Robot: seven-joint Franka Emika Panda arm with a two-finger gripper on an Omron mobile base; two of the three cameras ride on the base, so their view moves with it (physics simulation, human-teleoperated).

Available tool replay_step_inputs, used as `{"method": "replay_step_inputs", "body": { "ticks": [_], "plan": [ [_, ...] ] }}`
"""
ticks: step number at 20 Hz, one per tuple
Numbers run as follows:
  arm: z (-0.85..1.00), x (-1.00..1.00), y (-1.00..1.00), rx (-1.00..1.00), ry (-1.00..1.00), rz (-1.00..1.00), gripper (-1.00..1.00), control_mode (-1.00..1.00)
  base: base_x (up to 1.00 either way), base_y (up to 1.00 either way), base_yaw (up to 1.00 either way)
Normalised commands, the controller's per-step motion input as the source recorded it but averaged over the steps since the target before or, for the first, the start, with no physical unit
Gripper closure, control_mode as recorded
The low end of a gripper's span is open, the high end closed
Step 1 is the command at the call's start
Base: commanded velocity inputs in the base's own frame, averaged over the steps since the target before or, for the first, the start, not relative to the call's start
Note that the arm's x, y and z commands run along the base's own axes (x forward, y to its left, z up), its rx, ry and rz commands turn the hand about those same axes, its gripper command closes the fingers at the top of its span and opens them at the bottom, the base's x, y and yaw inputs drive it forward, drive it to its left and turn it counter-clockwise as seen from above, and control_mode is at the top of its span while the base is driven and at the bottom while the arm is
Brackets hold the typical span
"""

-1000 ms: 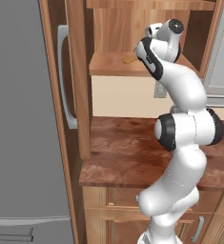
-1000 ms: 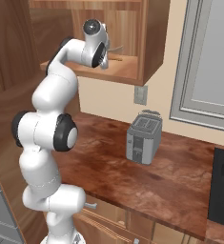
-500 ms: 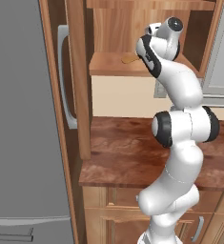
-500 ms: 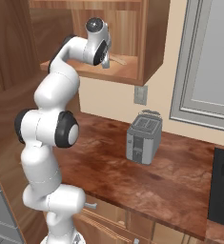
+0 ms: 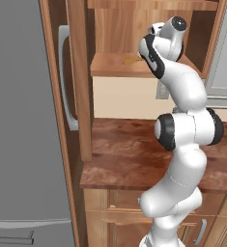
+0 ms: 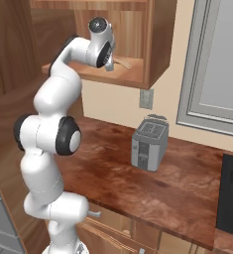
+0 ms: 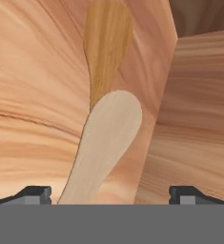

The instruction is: Organize the utensils by type. Pick up the wooden spoons from the counter and place them in the open cabinet. Then pick up the metallic utensils from the counter and place them in the open drawer.

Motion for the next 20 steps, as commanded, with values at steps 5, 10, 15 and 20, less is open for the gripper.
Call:
{"method": "replay_step_inputs", "body": {
  "ticks": [5, 10, 15, 20],
  "plan": [
    [0.10, -0.14, -0.02, 0.00, -0.09, 0.00, -1.00, -1.00, 0.00, 0.00, 0.00],
    [0.08, -0.24, -0.01, 0.00, -0.09, 0.00, -1.00, -1.00, 0.00, 0.00, 0.00],
    [0.00, -0.43, 0.00, 0.00, -0.07, 0.00, -1.00, -1.00, 0.00, 0.00, 0.00],
    [0.00, -0.59, 0.00, 0.00, -0.03, -0.02, -1.00, -1.00, 0.00, 0.00, 0.00]
  ]
}}
